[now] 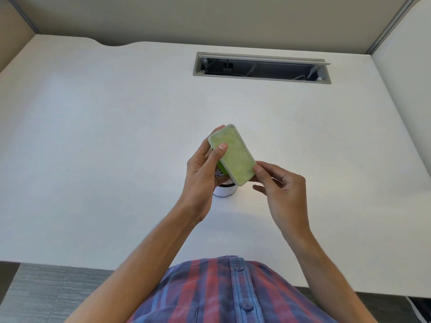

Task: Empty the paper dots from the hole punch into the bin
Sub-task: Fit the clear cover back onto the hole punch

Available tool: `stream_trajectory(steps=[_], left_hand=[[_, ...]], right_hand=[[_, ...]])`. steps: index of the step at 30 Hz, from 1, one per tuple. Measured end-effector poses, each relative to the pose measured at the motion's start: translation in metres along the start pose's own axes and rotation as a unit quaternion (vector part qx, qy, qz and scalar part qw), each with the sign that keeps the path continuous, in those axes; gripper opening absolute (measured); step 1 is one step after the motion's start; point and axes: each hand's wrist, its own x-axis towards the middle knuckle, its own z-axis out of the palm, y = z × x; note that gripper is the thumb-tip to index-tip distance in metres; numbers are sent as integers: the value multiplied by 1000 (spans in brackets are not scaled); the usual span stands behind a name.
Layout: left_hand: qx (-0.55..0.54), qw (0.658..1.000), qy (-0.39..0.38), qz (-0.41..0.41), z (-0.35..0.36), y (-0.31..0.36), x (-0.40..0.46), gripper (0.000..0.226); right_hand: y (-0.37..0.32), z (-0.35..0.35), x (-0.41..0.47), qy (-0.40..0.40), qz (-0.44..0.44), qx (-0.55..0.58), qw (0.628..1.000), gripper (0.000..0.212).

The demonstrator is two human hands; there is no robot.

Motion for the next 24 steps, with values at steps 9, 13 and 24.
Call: stream_trajectory(steps=[9, 13, 24], left_hand=[[-19, 1000, 16, 3, 0, -2, 1, 34], [-21, 999, 24, 2, 0, -1, 1, 32], [-30, 999, 44, 4, -1, -1, 2, 33]], right_hand=[[1, 4, -5, -9, -205, -292, 934, 62], [-1, 4, -3, -3, -217, -313, 925, 60], [0, 4, -3, -36, -129, -199, 971, 56]])
